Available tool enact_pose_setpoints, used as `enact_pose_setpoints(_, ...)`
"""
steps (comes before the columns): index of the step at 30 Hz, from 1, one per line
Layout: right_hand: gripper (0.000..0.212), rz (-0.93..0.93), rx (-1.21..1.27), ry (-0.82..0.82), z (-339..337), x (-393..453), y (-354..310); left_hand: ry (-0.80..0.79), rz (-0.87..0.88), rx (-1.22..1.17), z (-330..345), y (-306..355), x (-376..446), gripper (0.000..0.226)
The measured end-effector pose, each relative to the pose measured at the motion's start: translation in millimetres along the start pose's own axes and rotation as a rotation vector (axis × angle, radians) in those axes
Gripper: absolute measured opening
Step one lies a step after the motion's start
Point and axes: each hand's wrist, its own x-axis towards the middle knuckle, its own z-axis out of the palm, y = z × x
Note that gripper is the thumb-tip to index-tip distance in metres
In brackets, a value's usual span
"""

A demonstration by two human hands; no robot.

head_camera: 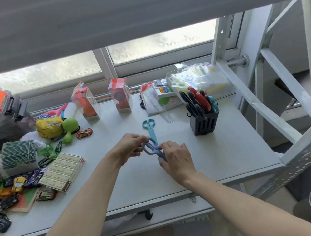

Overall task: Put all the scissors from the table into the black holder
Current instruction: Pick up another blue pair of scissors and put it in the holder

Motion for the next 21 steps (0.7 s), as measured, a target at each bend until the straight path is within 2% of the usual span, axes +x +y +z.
enact_pose_setpoints(5, 0.010, 0.114, 0.225, 0.099, -17.7, -16.4, 16.4, -0.171, 0.122, 0.032, 21.8, 27.5, -11.2, 0.040)
enact_pose_setpoints(7, 0.012, 0.165, 0.309, 0.196, -27.3, -25.9, 27.1, -0.130, 0.169, 0.068, 36.6, 34.4, -9.3, 0.044)
enact_pose_setpoints(10, 0.026, 0.205, 0.428, 0.324, -50.4, -36.0, 41.6, -0.081, 0.239, 0.150, 62.5, 40.9, -5.5, 0.038)
enact_pose_setpoints(14, 0.007, 0.277, 0.481, 0.542, -89.2, -32.0, 68.5, -0.085, 0.314, 0.109, 95.2, 49.9, 0.6, 0.060)
enact_pose_setpoints(16, 0.009, 0.332, 0.488, 0.628, -106.6, -18.5, 86.4, -0.073, 0.355, 0.106, 110.0, 58.5, 3.8, 0.067)
enact_pose_setpoints(19, 0.009, 0.346, 0.522, 0.682, -131.6, 10.1, 103.8, -0.054, 0.408, 0.119, 125.7, 69.8, 8.0, 0.055)
enact_pose_setpoints(21, 0.011, 0.333, 0.541, 0.653, -142.2, 31.2, 111.2, -0.051, 0.424, 0.121, 130.3, 75.1, 10.4, 0.047)
